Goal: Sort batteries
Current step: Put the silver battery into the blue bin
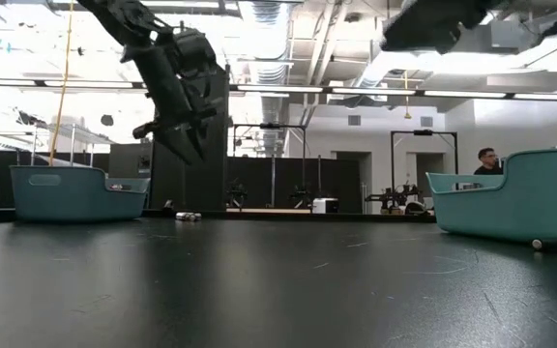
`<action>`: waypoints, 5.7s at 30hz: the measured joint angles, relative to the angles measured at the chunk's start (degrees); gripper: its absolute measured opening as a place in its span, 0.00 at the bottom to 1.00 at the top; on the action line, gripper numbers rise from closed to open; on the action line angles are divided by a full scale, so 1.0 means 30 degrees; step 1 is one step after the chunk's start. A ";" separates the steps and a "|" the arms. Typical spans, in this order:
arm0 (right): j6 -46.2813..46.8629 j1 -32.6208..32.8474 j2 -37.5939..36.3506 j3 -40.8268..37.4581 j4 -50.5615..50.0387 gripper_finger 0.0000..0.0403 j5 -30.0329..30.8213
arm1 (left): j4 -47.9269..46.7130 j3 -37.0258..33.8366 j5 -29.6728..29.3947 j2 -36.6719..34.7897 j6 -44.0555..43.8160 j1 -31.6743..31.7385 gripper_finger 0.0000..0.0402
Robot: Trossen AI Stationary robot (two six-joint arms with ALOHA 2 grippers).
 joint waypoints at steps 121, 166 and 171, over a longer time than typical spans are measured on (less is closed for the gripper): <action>-0.1899 0.0393 0.0729 -0.0007 0.0637 0.37 0.0002 | -1.5055 1.2656 -0.0625 0.8439 0.2631 -0.1926 0.08; -0.2103 0.0495 0.0722 -0.0488 0.1584 0.37 -0.0002 | -1.1457 -0.0195 -0.1024 0.0179 -0.0487 0.3424 0.38; -0.2110 0.0459 0.0722 -0.0474 0.1584 0.37 0.0002 | -1.0527 0.0915 -0.0932 -0.0447 0.0642 0.2686 0.38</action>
